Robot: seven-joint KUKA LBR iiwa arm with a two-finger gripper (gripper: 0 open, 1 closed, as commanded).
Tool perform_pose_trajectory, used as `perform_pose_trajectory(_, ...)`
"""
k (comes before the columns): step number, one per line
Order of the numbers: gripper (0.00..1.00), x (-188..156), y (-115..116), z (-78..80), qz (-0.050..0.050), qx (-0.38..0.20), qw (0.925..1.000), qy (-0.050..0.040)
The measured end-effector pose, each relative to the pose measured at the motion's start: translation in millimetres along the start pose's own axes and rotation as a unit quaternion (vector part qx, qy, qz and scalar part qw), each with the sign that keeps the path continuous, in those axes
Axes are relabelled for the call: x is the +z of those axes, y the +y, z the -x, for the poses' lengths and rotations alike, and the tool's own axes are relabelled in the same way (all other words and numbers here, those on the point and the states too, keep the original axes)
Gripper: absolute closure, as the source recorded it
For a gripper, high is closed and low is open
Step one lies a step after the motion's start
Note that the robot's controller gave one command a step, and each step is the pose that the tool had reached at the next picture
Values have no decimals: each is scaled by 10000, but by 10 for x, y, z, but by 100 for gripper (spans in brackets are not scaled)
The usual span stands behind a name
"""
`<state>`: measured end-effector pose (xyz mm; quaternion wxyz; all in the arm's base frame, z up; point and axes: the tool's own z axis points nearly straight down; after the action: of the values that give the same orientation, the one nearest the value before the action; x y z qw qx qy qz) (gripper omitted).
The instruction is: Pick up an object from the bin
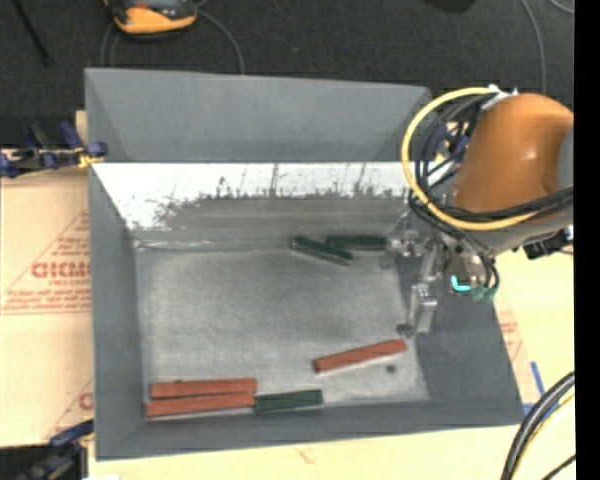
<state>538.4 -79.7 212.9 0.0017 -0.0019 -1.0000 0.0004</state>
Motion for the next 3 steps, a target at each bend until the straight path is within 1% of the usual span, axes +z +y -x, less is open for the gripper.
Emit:
perform_pose_trajectory(1, 0, -40, 3, 16, -5, -13, 10000, -38)
perform_pose_trajectory(2, 0, 728, 155, -272, -6, -366, 9993, -53)
perform_pose_trajectory(3, 0, 995, 193, -376, 2, -770, 9970, -9)
